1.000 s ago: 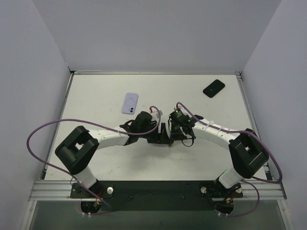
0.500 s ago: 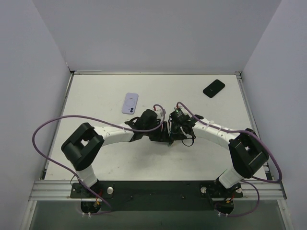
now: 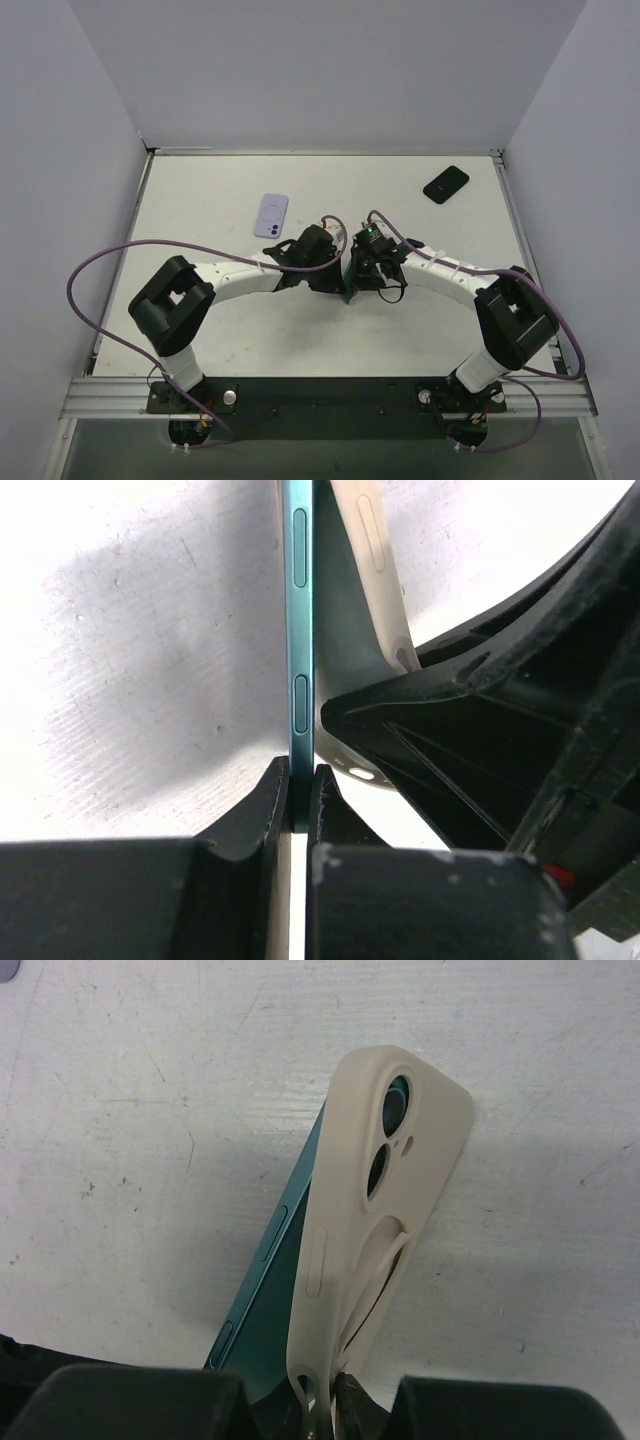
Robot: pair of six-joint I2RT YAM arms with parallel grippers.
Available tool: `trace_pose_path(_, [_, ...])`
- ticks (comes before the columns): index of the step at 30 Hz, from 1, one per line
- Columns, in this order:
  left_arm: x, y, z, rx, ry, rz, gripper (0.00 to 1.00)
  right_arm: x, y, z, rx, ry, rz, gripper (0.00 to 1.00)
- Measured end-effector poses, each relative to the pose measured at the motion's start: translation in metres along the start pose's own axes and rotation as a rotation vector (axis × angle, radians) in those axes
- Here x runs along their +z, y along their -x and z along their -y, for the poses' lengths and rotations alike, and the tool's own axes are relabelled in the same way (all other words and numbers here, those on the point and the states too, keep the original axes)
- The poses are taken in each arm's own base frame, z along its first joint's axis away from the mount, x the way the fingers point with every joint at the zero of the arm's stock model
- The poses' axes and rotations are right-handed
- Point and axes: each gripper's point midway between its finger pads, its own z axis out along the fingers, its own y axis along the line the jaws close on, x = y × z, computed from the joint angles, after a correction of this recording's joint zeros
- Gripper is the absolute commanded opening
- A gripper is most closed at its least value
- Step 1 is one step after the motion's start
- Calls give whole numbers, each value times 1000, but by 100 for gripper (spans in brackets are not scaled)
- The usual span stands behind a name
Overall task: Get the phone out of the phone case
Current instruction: Remove the phone case from the phone.
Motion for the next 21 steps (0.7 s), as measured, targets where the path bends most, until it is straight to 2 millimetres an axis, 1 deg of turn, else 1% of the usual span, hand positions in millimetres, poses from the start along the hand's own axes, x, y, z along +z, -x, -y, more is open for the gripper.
trace_pose_path(6, [-3, 4, -3, 26, 33, -4, 0, -2, 1, 2, 26, 3, -9, 0])
trace_pose_path(12, [-12, 9, -5, 42, 90, -28, 0, -7, 12, 10, 73, -14, -13, 0])
trace_pose_path(16, [-22, 14, -5, 32, 104, -45, 0, -6, 28, 33, 147, -59, 0, 0])
trace_pose_path(18, [-26, 12, -3, 30, 99, -57, 0, -8, 39, 43, 184, -72, 19, 0])
trace_pose_path(21, [-34, 8, 1, 26, 89, -77, 0, -11, 55, 53, 224, -76, 46, 0])
